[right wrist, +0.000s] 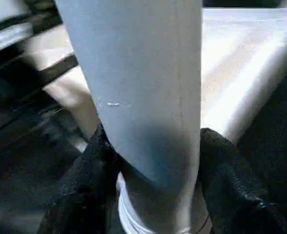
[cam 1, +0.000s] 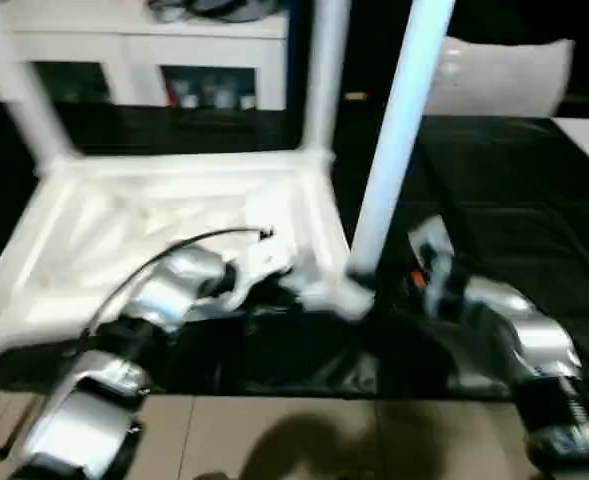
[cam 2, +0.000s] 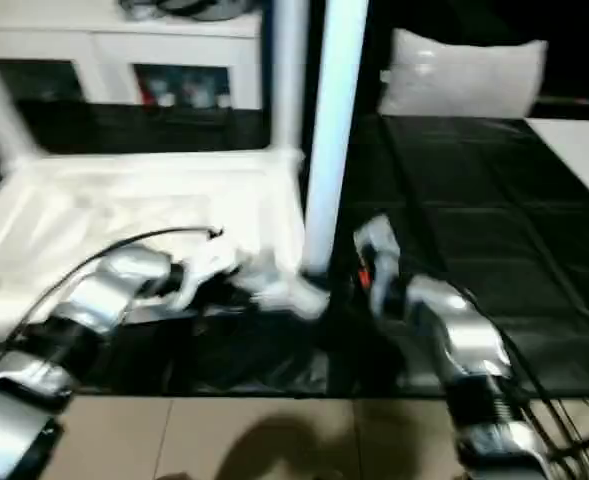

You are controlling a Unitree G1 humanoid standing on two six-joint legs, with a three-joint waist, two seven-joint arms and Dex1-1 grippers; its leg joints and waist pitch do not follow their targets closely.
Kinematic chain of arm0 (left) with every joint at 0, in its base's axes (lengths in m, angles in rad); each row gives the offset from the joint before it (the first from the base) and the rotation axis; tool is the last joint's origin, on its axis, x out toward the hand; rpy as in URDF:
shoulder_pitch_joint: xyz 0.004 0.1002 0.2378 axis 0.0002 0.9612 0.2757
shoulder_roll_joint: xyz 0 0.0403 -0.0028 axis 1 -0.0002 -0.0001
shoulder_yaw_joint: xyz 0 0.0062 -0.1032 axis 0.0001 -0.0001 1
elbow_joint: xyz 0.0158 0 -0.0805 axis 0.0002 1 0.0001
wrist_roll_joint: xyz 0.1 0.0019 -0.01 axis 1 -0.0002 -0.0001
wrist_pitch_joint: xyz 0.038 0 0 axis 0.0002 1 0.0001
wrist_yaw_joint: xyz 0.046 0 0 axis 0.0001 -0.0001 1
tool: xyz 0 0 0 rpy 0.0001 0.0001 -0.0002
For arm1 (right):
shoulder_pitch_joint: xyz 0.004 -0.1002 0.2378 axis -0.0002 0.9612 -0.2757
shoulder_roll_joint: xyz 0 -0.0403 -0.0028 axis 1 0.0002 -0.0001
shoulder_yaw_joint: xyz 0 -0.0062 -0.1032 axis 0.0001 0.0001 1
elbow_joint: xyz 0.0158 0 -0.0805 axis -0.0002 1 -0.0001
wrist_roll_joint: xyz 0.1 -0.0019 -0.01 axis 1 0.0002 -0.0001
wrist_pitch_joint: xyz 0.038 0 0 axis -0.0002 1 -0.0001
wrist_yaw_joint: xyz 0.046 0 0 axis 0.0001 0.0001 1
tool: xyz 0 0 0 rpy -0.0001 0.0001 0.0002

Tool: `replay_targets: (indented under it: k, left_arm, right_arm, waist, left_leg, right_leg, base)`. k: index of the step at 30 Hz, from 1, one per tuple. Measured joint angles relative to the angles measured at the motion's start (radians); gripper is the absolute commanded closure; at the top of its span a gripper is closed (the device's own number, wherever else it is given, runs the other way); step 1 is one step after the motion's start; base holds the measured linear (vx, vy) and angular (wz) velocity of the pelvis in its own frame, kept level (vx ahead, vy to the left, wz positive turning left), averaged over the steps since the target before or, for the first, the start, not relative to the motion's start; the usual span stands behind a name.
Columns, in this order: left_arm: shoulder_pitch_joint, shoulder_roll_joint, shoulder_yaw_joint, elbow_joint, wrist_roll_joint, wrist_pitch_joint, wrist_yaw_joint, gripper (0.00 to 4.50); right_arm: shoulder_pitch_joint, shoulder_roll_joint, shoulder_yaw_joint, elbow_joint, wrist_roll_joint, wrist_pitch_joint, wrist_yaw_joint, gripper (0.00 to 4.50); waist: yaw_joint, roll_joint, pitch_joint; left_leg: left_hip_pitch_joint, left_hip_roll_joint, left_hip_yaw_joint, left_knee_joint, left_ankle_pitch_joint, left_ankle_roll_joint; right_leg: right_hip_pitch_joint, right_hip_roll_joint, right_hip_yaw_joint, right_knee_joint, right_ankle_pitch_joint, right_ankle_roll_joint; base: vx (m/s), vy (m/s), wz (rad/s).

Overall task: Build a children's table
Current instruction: Rotate leg to tighten

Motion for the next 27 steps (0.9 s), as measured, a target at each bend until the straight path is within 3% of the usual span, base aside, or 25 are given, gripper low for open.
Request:
replay_targets:
  k: [3,5,10,11,16,21,27]
  left_arm:
    - [-0.027,-0.078,0.024,0.024,0.001,0.07,0.143,4.5]
    - [-0.032,-0.108,0.029,0.027,0.001,0.092,0.183,4.5]
    - [-0.031,-0.127,0.021,0.021,0.0,0.085,0.185,4.5]
    - [-0.028,-0.121,0.013,0.016,0.0,0.069,0.171,4.5]
    - [-0.01,-0.073,-0.016,0.002,0.004,-0.005,0.111,4.5]
    - [0.008,-0.027,-0.034,-0.006,0.007,-0.095,0.033,4.5]
    - [0.018,0.048,-0.041,-0.005,-0.022,-0.167,-0.102,4.5]
  right_arm:
    - [-0.061,0.063,-0.045,0.051,-0.022,0.007,-0.207,2.45]
    - [-0.069,0.073,-0.046,0.067,-0.031,-0.019,-0.252,1.93]
    - [-0.058,0.071,-0.055,0.07,-0.036,-0.047,-0.235,1.61]
    - [-0.05,0.063,-0.054,0.069,-0.039,-0.058,-0.216,1.36]
    - [-0.022,0.025,-0.031,0.068,-0.039,-0.104,-0.128,1.36]
    - [0.022,-0.05,0.008,0.035,-0.026,-0.135,0.022,1.36]
    - [0.082,-0.162,0.048,-0.02,-0.003,-0.167,0.271,1.36]
  waist:
    - [-0.018,0.0,0.0]
    - [-0.019,0.0,0.0]
    - [-0.002,0.003,-0.001]
    - [0.005,0.004,-0.001]
    - [0.016,0.004,-0.001]
    - [0.036,0.004,-0.001]
    - [0.038,0.003,0.0]
  left_leg:
    - [-0.002,0.0,0.0,-0.001,0.0,0.0]
    - [-0.002,0.0,0.0,-0.004,0.0,0.0]
    - [-0.002,0.001,0.0,-0.01,0.0,0.002]
    - [-0.003,0.001,0.0,-0.01,0.001,0.003]
    - [-0.003,0.001,0.0,-0.01,0.0,0.0]
    - [-0.002,0.001,-0.001,-0.008,0.0,0.0]
    - [-0.003,0.001,-0.001,-0.008,-0.001,0.001]
  right_leg:
    - [-0.002,0.0,-0.001,0.0,0.001,0.0]
    - [-0.002,0.001,-0.001,0.0,0.001,-0.001]
    - [-0.004,0.001,-0.002,0.0,-0.001,-0.003]
    - [-0.004,0.001,-0.003,0.0,-0.002,-0.003]
    - [-0.004,0.001,-0.003,0.0,-0.001,-0.004]
    - [-0.003,0.0,-0.003,0.0,-0.001,-0.004]
    - [-0.003,0.0,-0.004,0.0,-0.001,-0.004]
  base:
    - [0.0,0.0,0.0]
    - [0.0,0.0,0.0]
    - [0.0,0.0,0.0]
    - [0.0,0.0,0.0]
    - [0.0,0.0,0.0]
    - [0.0,0.0,0.0]
    - [0.0,0.0,0.0]
